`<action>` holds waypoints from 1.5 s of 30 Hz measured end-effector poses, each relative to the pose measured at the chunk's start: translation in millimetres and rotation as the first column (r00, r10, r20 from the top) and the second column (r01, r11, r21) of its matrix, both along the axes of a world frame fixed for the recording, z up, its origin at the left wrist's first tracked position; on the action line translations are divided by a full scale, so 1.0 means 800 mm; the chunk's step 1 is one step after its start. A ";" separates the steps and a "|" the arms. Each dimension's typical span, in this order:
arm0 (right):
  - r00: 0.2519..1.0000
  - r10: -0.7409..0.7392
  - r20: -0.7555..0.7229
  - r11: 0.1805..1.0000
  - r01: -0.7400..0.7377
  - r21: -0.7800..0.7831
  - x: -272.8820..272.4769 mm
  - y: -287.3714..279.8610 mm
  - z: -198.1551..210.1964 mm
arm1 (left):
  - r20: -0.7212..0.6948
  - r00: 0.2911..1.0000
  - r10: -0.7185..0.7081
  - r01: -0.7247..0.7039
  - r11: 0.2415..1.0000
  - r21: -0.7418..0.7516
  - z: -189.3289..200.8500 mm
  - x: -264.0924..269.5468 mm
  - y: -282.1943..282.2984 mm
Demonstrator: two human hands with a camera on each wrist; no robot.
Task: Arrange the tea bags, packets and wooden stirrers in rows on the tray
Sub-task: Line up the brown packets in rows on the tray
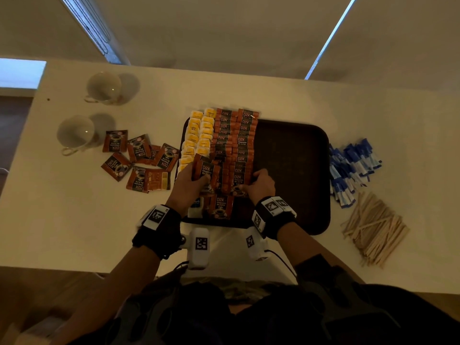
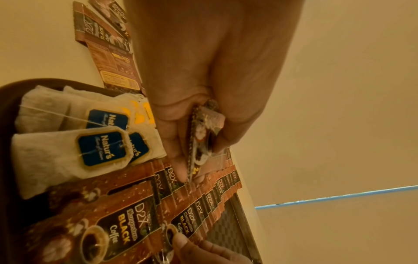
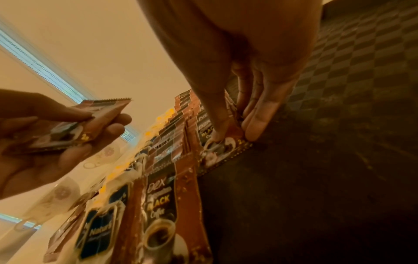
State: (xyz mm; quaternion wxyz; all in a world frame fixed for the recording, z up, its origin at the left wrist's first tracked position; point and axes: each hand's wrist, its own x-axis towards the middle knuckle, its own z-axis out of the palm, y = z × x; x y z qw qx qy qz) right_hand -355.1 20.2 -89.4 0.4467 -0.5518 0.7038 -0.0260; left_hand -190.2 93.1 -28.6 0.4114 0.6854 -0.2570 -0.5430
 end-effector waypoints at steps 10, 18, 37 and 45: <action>1.000 -0.010 0.005 0.999 0.010 -0.039 0.006 -0.009 -0.001 | 0.006 1.000 0.003 -0.003 1.000 0.008 0.001 0.000 0.000; 0.989 -0.063 0.133 0.994 0.074 -0.080 -0.004 0.004 0.013 | -0.034 0.999 0.010 -0.010 1.000 -0.010 -0.001 -0.002 0.001; 0.990 0.036 0.134 0.996 -0.046 0.072 -0.043 0.006 0.017 | 0.067 0.995 0.075 -0.073 0.997 -0.036 -0.008 -0.006 -0.002; 0.994 0.081 0.074 0.996 -0.084 0.039 -0.030 0.001 0.009 | 0.129 0.991 0.043 -0.030 0.995 -0.100 -0.010 -0.010 0.008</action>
